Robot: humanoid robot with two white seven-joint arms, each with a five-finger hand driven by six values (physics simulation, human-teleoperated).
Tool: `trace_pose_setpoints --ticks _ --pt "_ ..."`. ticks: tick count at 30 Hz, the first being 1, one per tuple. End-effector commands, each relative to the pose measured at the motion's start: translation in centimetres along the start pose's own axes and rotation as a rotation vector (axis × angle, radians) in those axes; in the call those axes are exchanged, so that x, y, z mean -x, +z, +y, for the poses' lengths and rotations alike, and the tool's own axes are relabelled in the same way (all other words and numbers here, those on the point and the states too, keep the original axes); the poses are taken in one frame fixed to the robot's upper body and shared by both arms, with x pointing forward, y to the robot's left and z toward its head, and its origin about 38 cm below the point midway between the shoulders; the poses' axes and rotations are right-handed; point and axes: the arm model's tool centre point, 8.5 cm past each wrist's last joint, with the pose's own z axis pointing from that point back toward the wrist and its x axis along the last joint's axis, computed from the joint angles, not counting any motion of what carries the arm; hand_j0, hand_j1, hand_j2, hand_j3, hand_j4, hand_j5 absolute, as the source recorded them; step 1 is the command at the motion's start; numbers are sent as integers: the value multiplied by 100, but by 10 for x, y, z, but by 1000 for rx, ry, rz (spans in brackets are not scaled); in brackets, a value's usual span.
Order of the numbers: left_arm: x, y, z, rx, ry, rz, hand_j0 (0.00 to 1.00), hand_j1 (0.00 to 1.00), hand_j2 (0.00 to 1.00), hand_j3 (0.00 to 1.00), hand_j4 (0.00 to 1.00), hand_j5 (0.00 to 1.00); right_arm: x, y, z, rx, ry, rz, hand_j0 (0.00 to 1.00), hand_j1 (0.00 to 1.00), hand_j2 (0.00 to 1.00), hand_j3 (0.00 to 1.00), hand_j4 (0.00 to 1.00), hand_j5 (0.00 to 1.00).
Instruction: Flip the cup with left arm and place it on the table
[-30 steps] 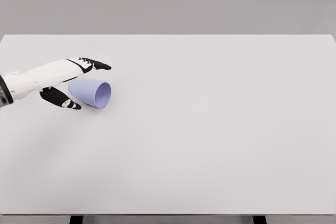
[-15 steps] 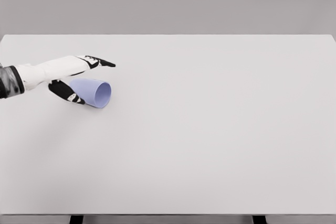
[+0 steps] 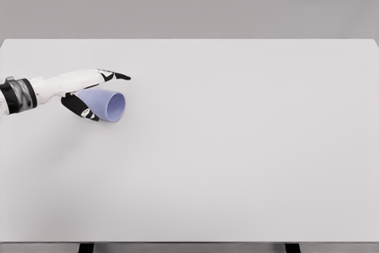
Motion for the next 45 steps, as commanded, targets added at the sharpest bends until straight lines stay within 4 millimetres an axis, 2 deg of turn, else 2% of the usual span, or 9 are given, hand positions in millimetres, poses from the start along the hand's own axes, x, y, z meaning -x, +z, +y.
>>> trace_pose_setpoints --ticks 1,11,17,32,45 --pt "6 -2 -2 -2 24 25 100 100 100 100 100 100 1 0 0 0 0 2 100 100 100 100 100 100" --pt "10 -4 -5 4 36 43 100 100 100 100 100 100 0 0 0 0 0 0 100 100 100 100 100 100" --pt "19 -7 -12 17 53 66 100 100 100 100 100 100 0 0 0 0 0 0 100 100 100 100 100 100" --pt "22 -18 -18 25 58 74 100 100 100 100 100 100 0 0 0 0 0 0 100 100 100 100 100 100" --pt "25 -20 -24 43 62 98 100 100 100 100 100 100 0 0 0 0 0 0 100 100 100 100 100 100"
